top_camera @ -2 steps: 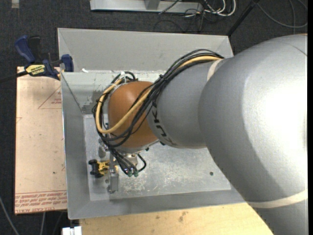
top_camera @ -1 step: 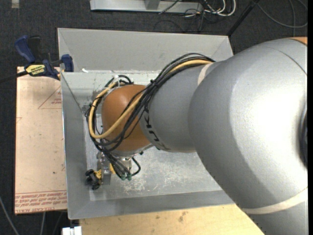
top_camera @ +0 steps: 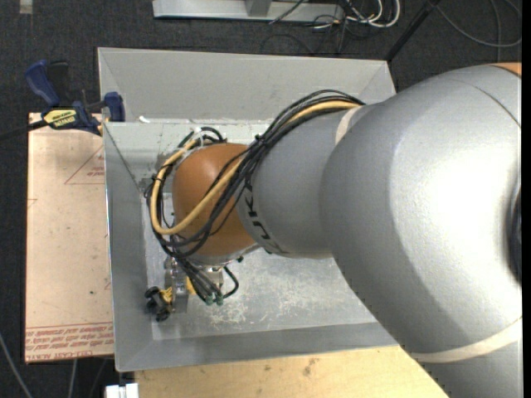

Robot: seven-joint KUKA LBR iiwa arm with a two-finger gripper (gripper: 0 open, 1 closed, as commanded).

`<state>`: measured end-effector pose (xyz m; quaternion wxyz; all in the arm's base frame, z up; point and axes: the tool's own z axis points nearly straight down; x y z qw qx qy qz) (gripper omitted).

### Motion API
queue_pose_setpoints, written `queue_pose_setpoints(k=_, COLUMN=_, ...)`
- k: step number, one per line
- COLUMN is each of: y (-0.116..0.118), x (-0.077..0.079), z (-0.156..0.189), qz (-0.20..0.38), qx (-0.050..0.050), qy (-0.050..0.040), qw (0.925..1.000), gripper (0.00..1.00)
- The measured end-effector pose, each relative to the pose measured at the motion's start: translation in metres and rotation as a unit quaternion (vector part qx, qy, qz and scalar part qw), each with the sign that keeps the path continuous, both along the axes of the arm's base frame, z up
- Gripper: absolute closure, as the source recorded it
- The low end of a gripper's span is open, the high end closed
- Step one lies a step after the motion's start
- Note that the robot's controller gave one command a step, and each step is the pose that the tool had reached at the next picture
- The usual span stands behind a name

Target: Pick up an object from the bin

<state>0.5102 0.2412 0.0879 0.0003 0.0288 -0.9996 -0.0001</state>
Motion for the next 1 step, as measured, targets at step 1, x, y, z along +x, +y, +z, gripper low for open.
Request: queue_pose_setpoints(k=1, y=-0.0209, x=0.0046, z=0.2085, qz=-0.010, qx=0.000, qy=-0.0001, qw=1.0000, gripper=1.00)
